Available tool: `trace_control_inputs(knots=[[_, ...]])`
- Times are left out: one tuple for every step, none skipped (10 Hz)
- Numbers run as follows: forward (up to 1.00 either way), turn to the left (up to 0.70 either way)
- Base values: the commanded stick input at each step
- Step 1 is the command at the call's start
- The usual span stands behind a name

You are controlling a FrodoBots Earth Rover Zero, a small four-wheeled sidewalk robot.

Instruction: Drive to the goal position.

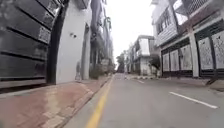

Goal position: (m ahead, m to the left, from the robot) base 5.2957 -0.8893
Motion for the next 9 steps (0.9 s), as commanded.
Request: trace_control_inputs(knots=[[1.0,0.01],[1.0,0.0],[1.0,-0.21],[1.0,-0.39],[1.0,-0.39],[1.0,-0.37],[1.0,0.01],[1.0,0.01],[1.0,0.01]])
